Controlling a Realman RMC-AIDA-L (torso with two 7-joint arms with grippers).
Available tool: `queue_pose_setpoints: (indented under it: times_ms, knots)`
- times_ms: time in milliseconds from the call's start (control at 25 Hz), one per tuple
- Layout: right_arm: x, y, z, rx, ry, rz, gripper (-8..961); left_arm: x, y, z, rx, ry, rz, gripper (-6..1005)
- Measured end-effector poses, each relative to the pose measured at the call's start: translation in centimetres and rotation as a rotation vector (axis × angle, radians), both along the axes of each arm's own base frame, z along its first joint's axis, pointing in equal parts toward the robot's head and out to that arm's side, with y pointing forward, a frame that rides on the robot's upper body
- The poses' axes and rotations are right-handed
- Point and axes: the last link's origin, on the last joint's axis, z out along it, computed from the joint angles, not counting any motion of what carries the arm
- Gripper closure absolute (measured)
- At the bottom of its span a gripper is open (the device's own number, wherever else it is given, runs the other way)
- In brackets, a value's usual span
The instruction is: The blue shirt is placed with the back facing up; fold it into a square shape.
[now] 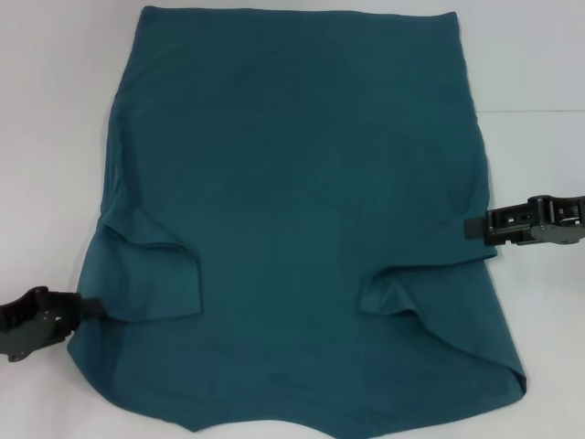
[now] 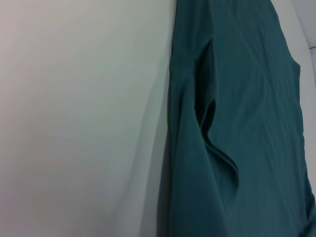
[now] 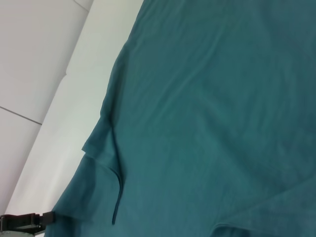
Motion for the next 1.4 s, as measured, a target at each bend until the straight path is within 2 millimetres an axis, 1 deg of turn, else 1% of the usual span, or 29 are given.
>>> queue_pose_setpoints:
  times_ms: [440,560,680,800,920,1160,1400]
  knots:
    - [0.5,-0.4,0.1,-0.01,-0.009,-0.008,437,0.2,0.0,0.2,0.001,0.002,-0.025,988]
    - [0.9,-0.8,0.6,-0.023,-0.012,-0.011,438,0.6,0.0,0.2,-0.004,-0.008,-0.054,988]
    - [1.5,-1.4,1.5,-0.042,-0.015,-0.021,440,1.0,0.1,0.4,-0.006,-0.019,-0.078,987]
    - [2.6,-2.4,2.7,-0.064,-0.032,-0.052,441,1.1,0.3,0.6,0.002,-0.025,-0.09,987]
    - [3.8,-3.4,3.3,-0.093,-0.058,-0.086,443,1.2,0.5,0.8,0.007,-0.02,-0.094,987]
    - [5.2,-4.9,3.0,-0.152,-0.108,-0.119,446,1.4,1.0,1.0,0.013,-0.012,-0.104,988]
    - [5.1,-5.2,1.8,-0.177,-0.12,-0.056,448,1.6,1.3,1.0,0.013,-0.013,-0.108,988]
